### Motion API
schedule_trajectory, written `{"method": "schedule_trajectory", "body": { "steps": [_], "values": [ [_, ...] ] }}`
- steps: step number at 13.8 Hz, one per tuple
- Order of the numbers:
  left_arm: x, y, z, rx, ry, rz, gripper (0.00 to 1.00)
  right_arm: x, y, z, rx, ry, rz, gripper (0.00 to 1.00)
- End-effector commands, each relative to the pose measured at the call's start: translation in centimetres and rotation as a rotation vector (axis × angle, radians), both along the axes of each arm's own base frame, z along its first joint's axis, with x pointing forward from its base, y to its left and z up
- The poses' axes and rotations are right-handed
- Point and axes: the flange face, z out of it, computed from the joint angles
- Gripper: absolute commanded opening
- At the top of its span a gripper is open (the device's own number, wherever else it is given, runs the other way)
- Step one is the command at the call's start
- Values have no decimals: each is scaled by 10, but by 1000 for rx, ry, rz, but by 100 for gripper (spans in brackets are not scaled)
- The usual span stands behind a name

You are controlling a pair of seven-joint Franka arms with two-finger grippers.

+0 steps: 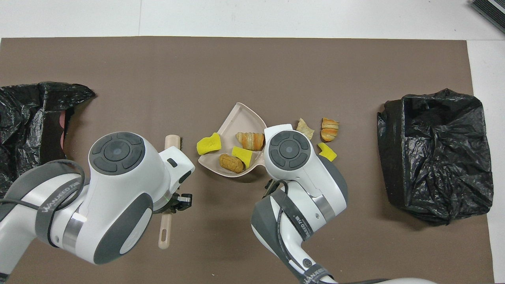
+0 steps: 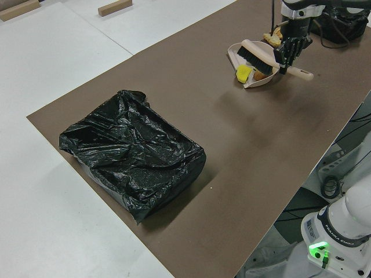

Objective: Sweep and dump trash in bin

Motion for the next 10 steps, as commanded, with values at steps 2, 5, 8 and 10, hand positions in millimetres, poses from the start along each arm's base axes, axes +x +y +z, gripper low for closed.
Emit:
{"method": "schedule_trajectory", "body": {
  "steps": [2, 5, 8, 10],
  "values": [
    [-15, 22, -19, -18, -36, 66, 0, -1, -7, 6, 9, 22, 36, 0],
    [-20, 18, -54, -19, -53, 70, 0, -8, -10, -3, -4, 51, 175, 0],
    [-24, 8, -62, -44, -58, 107, 0, -11, -13, -1, -6, 86, 317, 0],
    [-33, -1, -67, -46, -53, 65, 0, -15, -12, -1, -11, 97, 326, 0]
  ]
}}
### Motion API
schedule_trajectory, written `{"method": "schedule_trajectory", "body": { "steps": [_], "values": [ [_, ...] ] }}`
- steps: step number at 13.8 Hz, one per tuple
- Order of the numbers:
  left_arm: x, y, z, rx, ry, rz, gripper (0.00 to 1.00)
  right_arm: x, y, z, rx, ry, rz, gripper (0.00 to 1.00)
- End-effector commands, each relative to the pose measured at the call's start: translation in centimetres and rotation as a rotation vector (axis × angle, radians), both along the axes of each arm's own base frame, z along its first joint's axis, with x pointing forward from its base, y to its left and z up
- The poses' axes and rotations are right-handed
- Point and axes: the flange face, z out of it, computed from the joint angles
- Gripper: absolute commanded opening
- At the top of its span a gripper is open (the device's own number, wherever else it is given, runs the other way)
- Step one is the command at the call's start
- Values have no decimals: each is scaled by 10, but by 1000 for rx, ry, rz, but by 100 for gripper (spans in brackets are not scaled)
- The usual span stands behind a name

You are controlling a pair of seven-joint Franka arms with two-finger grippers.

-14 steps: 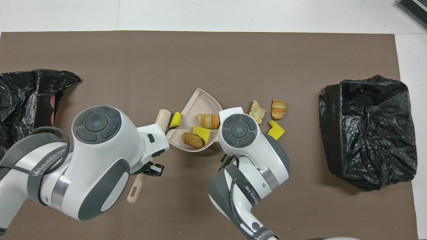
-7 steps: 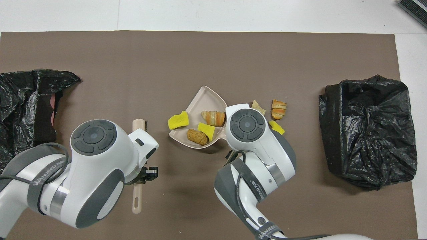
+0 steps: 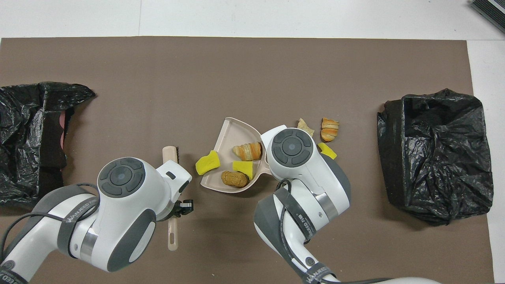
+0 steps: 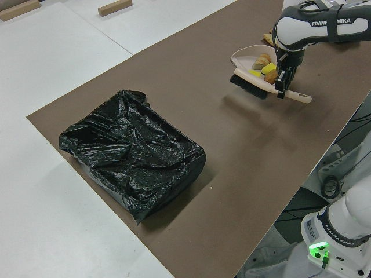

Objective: Sweep and dump trash in bin

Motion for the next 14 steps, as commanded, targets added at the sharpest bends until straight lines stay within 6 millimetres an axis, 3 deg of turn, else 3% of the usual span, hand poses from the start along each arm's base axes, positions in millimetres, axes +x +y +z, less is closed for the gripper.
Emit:
{"method": "schedule_trajectory", "body": {
  "steps": [1, 4, 11, 13, 14],
  "values": [
    [-18, -17, -9, -10, -5, -37, 0, -11, -6, 2, -11, 33, 48, 0],
    [-33, -41, -16, -36, -28, -142, 0, -10, -7, 3, -13, 31, 26, 0],
    [-78, -104, 3, -78, -28, -352, 0, -11, -6, 3, -19, 32, 3, 0],
    [-68, -100, 19, -72, -6, -340, 0, -11, -6, 3, -18, 30, 3, 0],
    [-57, -91, 18, -66, -3, -294, 0, -10, -7, 3, -18, 30, 0, 0]
  ]
}}
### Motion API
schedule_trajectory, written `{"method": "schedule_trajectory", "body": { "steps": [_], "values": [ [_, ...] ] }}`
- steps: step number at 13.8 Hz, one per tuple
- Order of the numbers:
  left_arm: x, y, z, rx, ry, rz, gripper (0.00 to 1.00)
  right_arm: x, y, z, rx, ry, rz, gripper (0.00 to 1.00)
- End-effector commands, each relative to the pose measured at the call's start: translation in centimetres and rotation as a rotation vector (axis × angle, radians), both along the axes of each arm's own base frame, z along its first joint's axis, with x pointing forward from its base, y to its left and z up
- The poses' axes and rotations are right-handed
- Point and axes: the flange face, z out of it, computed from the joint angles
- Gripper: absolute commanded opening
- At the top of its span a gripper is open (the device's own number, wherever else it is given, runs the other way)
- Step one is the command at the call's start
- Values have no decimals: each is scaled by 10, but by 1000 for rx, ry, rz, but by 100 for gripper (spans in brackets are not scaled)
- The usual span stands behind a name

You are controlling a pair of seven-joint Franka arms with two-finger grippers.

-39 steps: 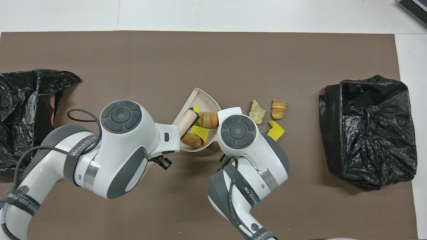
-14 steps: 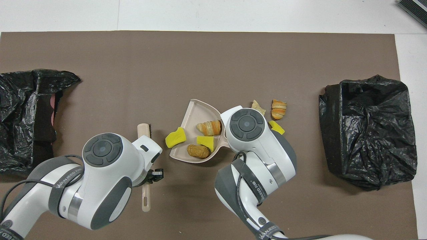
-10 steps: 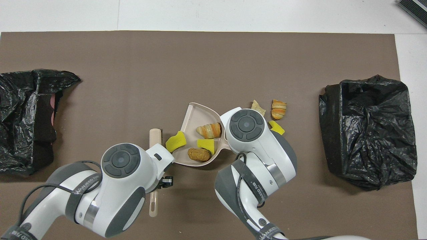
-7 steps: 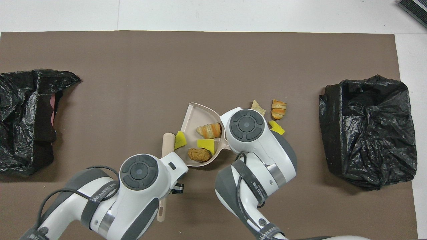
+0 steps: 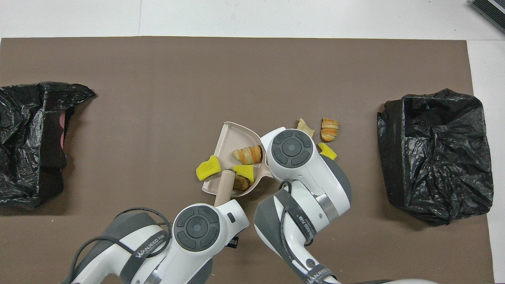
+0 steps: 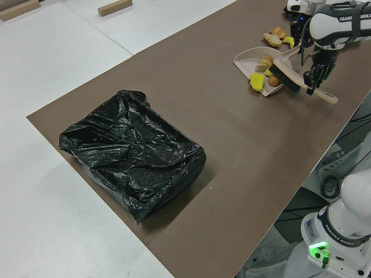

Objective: Sweep and dump trash in bin

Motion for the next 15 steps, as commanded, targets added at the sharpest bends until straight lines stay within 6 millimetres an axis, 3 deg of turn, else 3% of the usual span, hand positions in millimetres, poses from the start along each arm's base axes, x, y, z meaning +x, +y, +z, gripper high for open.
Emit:
{"method": "schedule_trajectory", "body": {
  "steps": [1, 4, 5, 6, 8, 11, 13, 15],
  "values": [
    [30, 32, 8, -4, 23, 83, 0, -7, -6, 3, -12, 18, -10, 0],
    [59, 74, -12, -7, 27, 159, 0, -7, -6, 3, -12, 18, -10, 0],
    [58, 77, -30, -2, 39, 139, 0, -7, -6, 3, -12, 18, -10, 0],
    [57, 76, -35, -6, 31, 133, 0, -7, -6, 3, -12, 18, -10, 0],
    [54, 64, -32, -15, 13, 122, 0, -7, -6, 2, -13, 19, -10, 0],
    [27, 26, -26, -31, 11, 24, 0, -7, -6, 2, -13, 19, -10, 0],
    [29, 9, -18, -49, 4, 21, 0, -7, -6, 2, -13, 19, -10, 0],
    [38, 13, -17, -49, 10, 33, 0, -7, -6, 2, -13, 19, -10, 0]
  ]
}}
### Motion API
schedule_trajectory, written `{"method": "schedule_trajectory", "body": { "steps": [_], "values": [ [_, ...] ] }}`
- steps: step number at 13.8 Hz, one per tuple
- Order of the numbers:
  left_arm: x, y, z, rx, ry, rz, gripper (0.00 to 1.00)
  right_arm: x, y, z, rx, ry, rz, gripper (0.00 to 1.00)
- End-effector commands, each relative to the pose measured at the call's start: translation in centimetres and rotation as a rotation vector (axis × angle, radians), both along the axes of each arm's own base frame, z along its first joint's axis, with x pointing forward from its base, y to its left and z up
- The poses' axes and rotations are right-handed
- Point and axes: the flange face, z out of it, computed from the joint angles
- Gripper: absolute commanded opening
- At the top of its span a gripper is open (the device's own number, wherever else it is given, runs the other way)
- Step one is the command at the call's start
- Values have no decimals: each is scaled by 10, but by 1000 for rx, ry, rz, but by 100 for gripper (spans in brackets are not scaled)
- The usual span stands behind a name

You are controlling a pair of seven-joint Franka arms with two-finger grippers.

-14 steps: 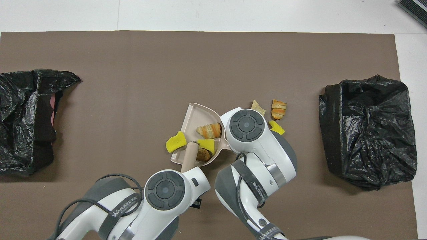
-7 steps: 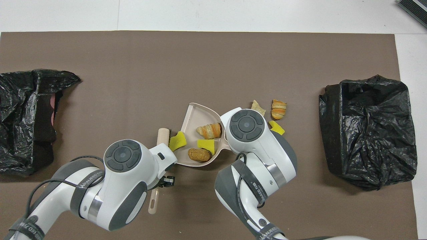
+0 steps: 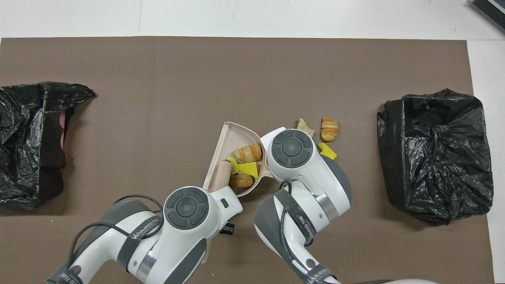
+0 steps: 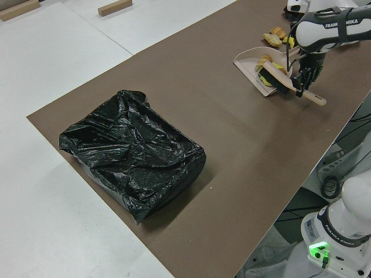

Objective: Sweep and dump trash in bin

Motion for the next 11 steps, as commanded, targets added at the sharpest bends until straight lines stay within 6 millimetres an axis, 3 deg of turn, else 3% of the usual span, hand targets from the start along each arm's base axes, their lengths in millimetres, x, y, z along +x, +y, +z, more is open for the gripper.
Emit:
{"method": "schedule_trajectory", "body": {
  "steps": [1, 4, 6, 9, 11],
  "values": [
    [15, 6, 2, -13, 10, 26, 0, -6, -6, 3, -11, 16, -9, 0],
    [37, 29, 17, -19, 6, 78, 0, -6, -7, 2, -11, 17, -11, 0],
    [42, 27, 36, -18, 13, 89, 0, -5, -9, 2, -11, 17, -14, 0],
    [34, 27, 57, 1, 35, 106, 0, -4, -11, 3, -11, 18, -16, 0],
    [20, 28, 56, 26, 39, 169, 0, -2, -15, 11, -6, 8, -22, 0]
  ]
}}
